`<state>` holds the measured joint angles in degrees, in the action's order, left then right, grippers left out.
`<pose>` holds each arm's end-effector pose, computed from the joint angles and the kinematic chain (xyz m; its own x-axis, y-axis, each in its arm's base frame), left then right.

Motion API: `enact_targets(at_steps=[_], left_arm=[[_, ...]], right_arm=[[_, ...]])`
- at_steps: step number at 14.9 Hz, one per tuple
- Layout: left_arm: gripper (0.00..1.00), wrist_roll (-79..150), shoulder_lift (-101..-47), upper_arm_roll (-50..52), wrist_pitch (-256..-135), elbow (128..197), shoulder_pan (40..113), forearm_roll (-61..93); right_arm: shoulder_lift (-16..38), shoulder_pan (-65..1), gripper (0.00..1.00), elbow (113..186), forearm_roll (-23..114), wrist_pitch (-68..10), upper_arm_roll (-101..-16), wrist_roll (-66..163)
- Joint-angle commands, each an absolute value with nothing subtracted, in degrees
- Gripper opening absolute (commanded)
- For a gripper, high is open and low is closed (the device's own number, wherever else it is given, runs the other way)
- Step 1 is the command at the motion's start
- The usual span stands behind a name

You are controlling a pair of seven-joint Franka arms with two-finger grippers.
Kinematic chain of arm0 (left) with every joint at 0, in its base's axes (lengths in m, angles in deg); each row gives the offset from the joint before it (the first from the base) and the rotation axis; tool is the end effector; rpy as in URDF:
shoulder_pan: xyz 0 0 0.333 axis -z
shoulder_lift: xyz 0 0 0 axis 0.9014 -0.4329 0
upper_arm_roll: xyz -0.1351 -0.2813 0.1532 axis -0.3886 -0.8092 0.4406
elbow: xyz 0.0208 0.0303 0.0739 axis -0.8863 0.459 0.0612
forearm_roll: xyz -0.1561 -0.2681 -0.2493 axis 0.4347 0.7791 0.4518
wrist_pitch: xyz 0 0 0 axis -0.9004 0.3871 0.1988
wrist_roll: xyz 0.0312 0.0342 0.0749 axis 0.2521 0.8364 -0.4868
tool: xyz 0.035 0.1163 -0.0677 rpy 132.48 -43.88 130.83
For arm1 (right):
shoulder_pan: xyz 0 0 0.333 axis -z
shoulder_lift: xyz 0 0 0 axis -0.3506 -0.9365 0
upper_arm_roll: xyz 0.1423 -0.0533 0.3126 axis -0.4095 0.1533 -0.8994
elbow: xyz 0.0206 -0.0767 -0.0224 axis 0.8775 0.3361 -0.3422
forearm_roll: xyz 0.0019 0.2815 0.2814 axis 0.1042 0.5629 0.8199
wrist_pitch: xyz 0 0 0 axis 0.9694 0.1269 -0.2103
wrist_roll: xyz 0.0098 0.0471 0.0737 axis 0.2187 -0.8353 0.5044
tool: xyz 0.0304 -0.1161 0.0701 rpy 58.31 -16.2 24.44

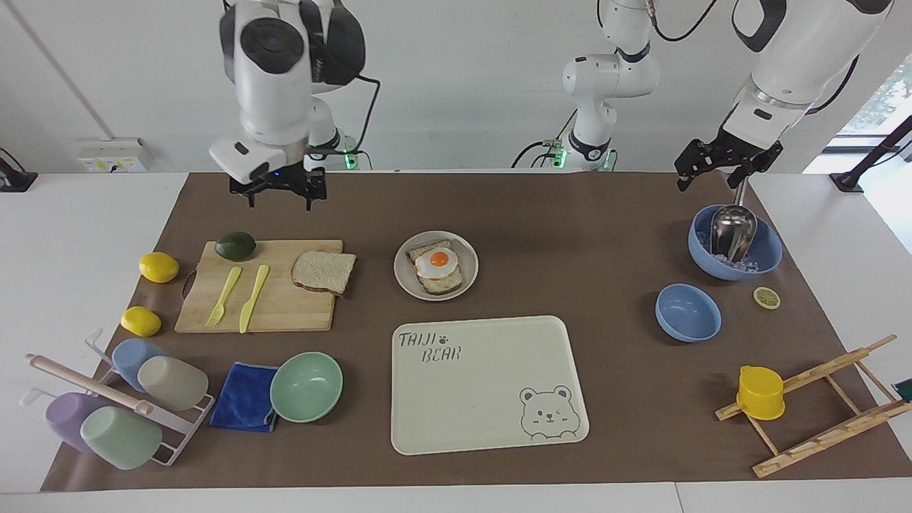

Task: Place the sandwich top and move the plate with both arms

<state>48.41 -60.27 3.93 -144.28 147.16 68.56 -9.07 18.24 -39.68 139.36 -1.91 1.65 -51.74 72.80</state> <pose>0.5289 -0.0383 0.6203 0.9977 -0.0339 -0.0594 -0.0343 -0.9994 -0.0046 0.5590 0.1516 0.5229 0.9854 0.0532 -0.1615 0.1068 -0.9327 0.3445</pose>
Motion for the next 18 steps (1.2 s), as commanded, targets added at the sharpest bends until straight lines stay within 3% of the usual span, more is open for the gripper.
enact_targets(at_steps=[1,5,7,12,18], left_arm=[[1.0,48.6,-58.9,3.7,-144.9,148.6,68.1,-8.6],[1.0,48.7,-58.9,3.7,-144.9,148.6,68.1,-8.6],[1.0,48.6,-58.9,3.7,-144.9,148.6,68.1,-8.6],[1.0,48.6,-58.9,3.7,-144.9,148.6,68.1,-8.6],[1.0,48.6,-58.9,3.7,-144.9,148.6,68.1,-8.6]], right_arm=[[12.7,-41.4,1.0,139.6,-3.8,-2.2,-51.8,78.8],[7.3,-44.2,1.0,144.2,-3.7,-9.7,-51.9,90.3],[7.6,-44.1,1.0,149.8,-3.6,-16.1,-51.9,91.9],[9.0,-43.2,1.0,154.4,-3.4,-18.5,-51.9,91.9],[10.0,-42.0,0.81,158.6,-3.4,-21.4,-51.9,91.6]])
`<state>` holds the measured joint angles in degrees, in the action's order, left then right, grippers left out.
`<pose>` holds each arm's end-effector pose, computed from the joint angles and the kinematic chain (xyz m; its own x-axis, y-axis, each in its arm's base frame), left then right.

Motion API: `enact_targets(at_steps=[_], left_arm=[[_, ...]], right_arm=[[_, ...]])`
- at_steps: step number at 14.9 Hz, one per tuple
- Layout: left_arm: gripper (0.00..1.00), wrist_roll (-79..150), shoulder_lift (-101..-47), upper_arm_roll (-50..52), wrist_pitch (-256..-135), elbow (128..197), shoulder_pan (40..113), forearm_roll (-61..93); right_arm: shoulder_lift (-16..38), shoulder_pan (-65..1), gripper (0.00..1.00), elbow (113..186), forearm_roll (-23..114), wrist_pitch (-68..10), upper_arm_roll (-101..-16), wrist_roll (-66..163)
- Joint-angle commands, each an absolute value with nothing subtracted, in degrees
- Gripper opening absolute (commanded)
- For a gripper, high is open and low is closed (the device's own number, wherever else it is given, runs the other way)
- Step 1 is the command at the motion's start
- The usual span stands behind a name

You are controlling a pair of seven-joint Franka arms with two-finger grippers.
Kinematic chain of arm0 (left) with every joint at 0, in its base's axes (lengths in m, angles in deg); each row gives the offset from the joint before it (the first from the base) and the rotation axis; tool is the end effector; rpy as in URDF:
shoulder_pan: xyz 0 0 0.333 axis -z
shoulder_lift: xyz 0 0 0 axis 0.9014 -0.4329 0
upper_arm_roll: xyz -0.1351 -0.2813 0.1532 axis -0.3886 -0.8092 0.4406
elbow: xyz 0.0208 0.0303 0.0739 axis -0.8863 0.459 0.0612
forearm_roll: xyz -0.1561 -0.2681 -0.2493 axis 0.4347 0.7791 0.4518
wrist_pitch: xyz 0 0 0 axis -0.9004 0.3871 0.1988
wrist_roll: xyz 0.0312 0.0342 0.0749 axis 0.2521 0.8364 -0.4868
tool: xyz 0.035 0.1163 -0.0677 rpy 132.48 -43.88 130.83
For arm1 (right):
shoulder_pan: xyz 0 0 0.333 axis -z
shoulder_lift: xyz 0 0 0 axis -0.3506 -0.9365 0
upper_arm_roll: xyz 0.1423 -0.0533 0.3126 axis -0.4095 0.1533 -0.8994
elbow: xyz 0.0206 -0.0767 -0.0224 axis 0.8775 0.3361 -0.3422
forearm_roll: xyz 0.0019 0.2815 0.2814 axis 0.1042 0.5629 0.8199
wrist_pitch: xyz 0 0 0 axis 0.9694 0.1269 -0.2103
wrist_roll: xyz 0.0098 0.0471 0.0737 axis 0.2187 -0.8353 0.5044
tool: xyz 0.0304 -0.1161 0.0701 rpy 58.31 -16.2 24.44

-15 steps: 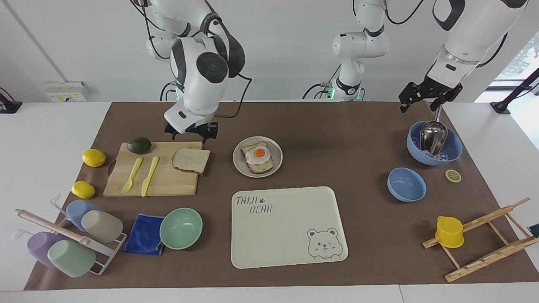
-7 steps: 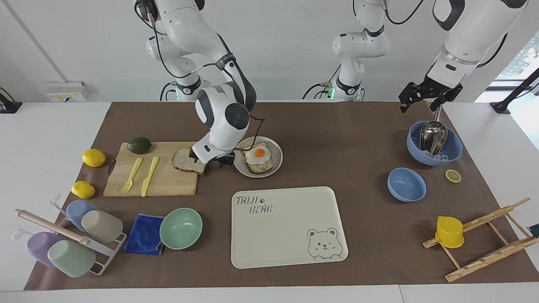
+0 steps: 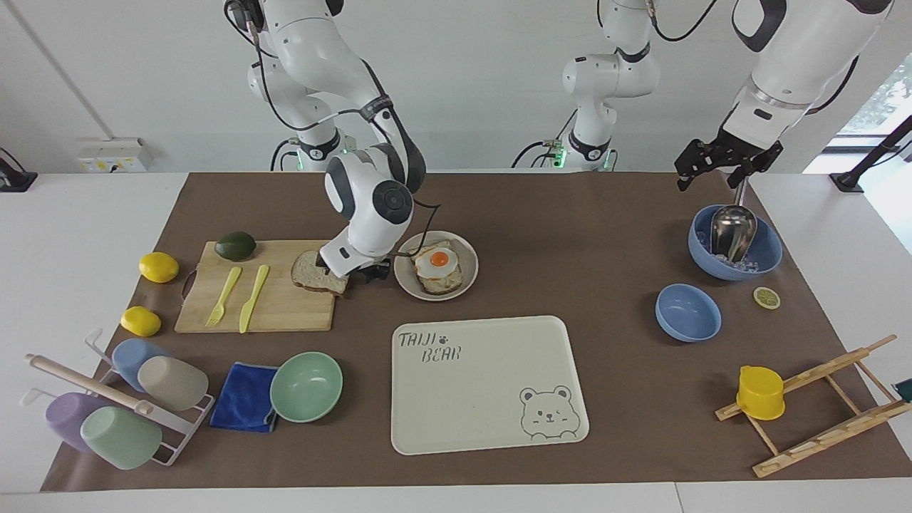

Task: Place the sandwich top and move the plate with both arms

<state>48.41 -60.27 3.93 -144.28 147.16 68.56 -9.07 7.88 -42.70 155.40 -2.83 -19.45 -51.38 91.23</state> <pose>0.5289 -0.0383 0.6203 0.9977 -0.0339 -0.0594 -0.0343 -0.9994 -0.0046 0.5540 0.1890 0.3107 0.9837 -0.0950 -0.1527 -0.0262 -0.9156 0.4012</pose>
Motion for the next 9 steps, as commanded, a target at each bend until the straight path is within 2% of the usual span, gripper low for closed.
enact_targets(at_steps=[1,7,9], left_arm=[[1.0,48.6,-58.9,3.7,-144.9,148.6,68.1,-8.6],[1.0,48.6,-58.9,3.7,-144.9,148.6,68.1,-8.6],[1.0,48.7,-58.9,3.7,-144.9,148.6,68.1,-8.6]], right_arm=[[10.1,-42.0,0.8,158.8,-3.4,-21.6,-51.9,91.7],[11.1,-42.0,0.8,162.2,-3.3,-23.9,-51.9,91.9],[11.3,-42.1,0.76,162.6,-3.3,-23.9,-51.9,91.9]])
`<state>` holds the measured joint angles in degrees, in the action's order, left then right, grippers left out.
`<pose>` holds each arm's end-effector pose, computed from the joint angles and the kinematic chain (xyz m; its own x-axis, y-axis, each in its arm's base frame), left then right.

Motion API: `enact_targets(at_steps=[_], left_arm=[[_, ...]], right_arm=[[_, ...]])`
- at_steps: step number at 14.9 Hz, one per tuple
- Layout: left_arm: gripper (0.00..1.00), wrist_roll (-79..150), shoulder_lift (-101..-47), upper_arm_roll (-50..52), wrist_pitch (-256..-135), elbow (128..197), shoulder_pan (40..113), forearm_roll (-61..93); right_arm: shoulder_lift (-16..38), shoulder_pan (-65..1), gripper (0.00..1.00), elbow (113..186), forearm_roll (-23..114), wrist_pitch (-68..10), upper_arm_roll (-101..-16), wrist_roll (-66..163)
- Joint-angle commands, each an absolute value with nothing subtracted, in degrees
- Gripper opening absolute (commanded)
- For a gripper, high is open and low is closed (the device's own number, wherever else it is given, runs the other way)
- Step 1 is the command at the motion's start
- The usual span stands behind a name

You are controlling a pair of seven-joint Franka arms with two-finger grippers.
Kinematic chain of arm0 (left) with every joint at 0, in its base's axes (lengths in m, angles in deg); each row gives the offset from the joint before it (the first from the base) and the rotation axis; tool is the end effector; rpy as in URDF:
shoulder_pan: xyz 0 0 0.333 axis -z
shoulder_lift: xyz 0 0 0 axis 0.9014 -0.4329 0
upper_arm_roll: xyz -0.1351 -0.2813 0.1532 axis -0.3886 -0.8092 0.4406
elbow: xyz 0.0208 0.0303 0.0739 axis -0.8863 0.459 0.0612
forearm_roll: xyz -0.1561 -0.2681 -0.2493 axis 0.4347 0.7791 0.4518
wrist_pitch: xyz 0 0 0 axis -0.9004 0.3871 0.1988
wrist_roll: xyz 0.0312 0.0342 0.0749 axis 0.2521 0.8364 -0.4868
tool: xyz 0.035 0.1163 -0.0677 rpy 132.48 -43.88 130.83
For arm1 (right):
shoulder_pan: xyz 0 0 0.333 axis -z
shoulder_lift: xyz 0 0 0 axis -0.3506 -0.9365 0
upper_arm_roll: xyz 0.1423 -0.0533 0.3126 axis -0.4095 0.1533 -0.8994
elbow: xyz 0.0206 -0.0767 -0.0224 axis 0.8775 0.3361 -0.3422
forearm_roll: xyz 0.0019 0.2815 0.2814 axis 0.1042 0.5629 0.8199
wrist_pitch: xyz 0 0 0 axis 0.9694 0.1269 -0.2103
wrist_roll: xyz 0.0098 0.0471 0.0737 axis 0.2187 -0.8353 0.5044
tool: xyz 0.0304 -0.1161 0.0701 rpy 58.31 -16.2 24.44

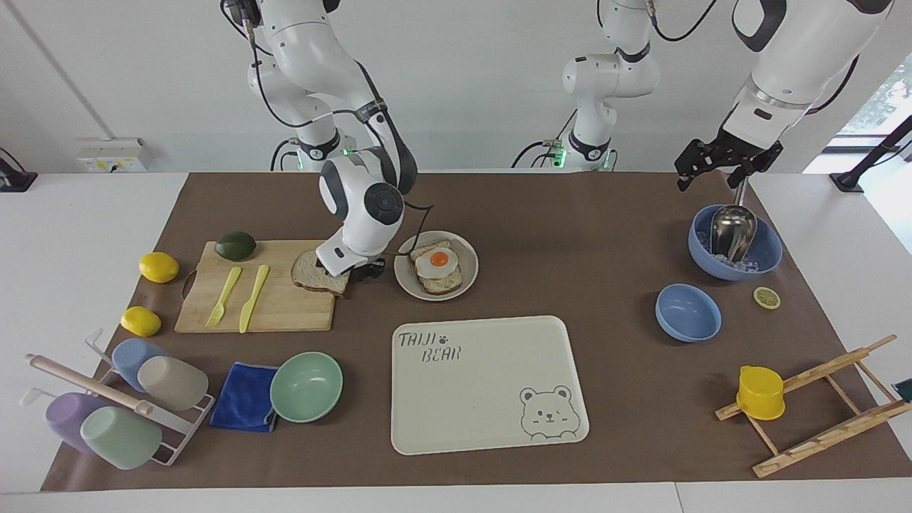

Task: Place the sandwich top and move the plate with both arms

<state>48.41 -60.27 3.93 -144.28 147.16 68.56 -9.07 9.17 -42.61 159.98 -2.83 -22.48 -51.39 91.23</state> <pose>0.5289 -0.0383 0.6203 0.9977 -0.0339 -0.0594 -0.0343 -0.9994 -0.0046 0.5367 0.1834 0.2939 0.9830 -0.0829 -0.1636 -0.0117 -0.9186 0.3950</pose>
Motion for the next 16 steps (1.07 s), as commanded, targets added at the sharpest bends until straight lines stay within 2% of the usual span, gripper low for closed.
enact_targets(at_steps=[1,5,9,10,15,16], left_arm=[[1.0,48.6,-58.9,3.7,-144.9,148.6,68.1,-8.6],[1.0,48.7,-58.9,3.7,-144.9,148.6,68.1,-8.6],[1.0,48.6,-58.9,3.7,-144.9,148.6,68.1,-8.6],[1.0,48.7,-58.9,3.7,-144.9,148.6,68.1,-8.6],[1.0,48.6,-58.9,3.7,-144.9,148.6,68.1,-8.6],[1.0,48.6,-58.9,3.7,-144.9,148.6,68.1,-8.6]], right_arm=[[11.3,-42.0,0.75,162.7,-3.3,-23.9,-51.9,91.8],[11.8,-41.7,0.7,163.8,-3.3,-23.9,-51.9,91.7],[12.0,-41.6,0.7,164.6,-3.3,-24.0,-51.9,91.8],[12.0,-41.7,0.65,164.8,-3.3,-24.0,-51.9,91.9],[12.5,-42.2,0.06,165.6,-3.4,-24.0,-51.9,92.0],[12.5,-42.3,0.0,165.6,-3.4,-24.0,-51.9,92.1]])
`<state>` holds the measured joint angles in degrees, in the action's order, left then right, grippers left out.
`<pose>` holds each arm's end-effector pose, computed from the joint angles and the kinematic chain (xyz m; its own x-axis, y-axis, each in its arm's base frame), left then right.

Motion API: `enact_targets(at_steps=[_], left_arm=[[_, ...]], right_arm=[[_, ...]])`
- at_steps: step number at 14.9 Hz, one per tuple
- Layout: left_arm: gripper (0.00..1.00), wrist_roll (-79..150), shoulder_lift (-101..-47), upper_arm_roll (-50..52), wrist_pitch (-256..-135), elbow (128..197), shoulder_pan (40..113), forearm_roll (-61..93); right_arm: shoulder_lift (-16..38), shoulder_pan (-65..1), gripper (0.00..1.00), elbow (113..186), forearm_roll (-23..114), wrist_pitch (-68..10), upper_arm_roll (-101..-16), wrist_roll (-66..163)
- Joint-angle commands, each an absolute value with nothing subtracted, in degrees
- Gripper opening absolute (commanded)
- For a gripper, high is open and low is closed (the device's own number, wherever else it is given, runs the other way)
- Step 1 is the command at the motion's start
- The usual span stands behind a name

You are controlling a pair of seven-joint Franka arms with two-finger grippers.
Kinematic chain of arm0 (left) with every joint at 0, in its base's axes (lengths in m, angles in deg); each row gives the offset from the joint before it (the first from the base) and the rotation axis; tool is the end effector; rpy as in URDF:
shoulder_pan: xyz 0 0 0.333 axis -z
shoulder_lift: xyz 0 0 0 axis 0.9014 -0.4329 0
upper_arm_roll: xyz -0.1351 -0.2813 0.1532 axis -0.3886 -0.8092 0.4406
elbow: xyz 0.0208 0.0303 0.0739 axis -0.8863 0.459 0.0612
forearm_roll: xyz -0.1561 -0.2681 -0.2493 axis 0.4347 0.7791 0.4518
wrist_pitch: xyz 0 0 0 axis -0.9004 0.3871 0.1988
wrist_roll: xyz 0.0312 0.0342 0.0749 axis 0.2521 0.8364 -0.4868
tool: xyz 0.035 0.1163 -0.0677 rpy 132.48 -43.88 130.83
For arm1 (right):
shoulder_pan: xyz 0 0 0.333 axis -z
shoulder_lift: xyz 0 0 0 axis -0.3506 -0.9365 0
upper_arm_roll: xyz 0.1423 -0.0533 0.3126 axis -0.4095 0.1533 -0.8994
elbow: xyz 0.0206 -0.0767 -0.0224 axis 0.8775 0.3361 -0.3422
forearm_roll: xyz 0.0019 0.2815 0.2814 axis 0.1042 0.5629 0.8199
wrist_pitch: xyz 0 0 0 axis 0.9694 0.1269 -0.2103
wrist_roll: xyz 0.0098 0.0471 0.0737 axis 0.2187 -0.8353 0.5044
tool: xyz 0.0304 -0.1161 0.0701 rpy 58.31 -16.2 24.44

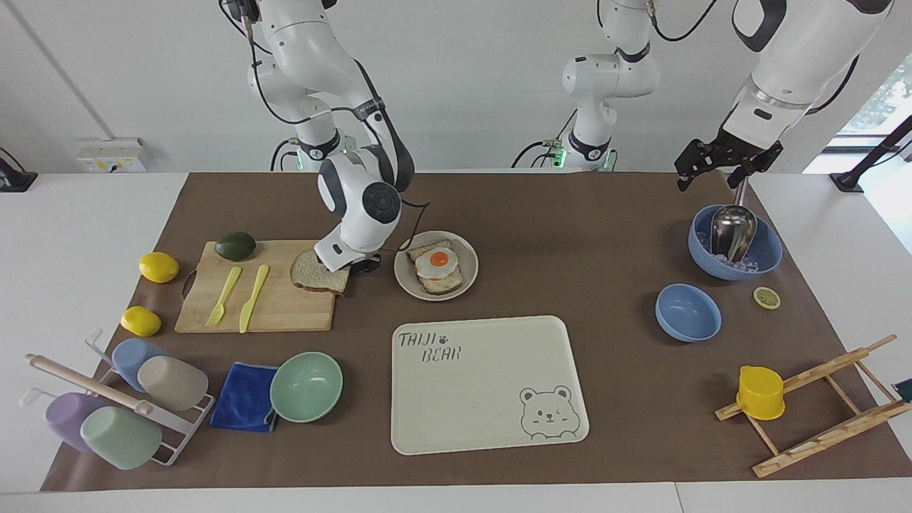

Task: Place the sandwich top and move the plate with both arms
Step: 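Carry the bread slice from the board over the egg plate with the right gripper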

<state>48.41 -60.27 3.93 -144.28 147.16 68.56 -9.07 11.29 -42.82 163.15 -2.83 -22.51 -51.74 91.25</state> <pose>0.5289 -0.0383 0.6203 0.9977 -0.0339 -0.0594 -0.0343 -0.9994 -0.0046 0.5184 0.1817 0.2932 0.9809 -0.0746 -0.1799 0.0037 -0.9166 0.3998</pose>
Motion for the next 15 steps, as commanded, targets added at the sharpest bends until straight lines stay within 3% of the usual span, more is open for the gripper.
enact_targets(at_steps=[1,4,7,15], left_arm=[[1.0,48.7,-58.9,3.7,-144.9,148.6,68.1,-8.6],[1.0,48.6,-58.9,3.7,-144.9,148.6,68.1,-8.6],[1.0,48.6,-58.9,3.7,-145.0,148.6,68.2,-8.6],[1.0,48.5,-58.9,3.6,-144.9,148.6,68.3,-8.6]], right_arm=[[12.5,-42.3,0.0,165.5,-3.3,-24.0,-51.9,92.2],[12.3,-42.6,0.0,164.9,-3.4,-23.6,-51.9,91.9],[11.4,-44.9,0.0,159.2,-3.2,-17.8,-52.3,91.9],[3.9,-55.1,0.0,130.9,-0.2,3.2,-52.7,91.9]])
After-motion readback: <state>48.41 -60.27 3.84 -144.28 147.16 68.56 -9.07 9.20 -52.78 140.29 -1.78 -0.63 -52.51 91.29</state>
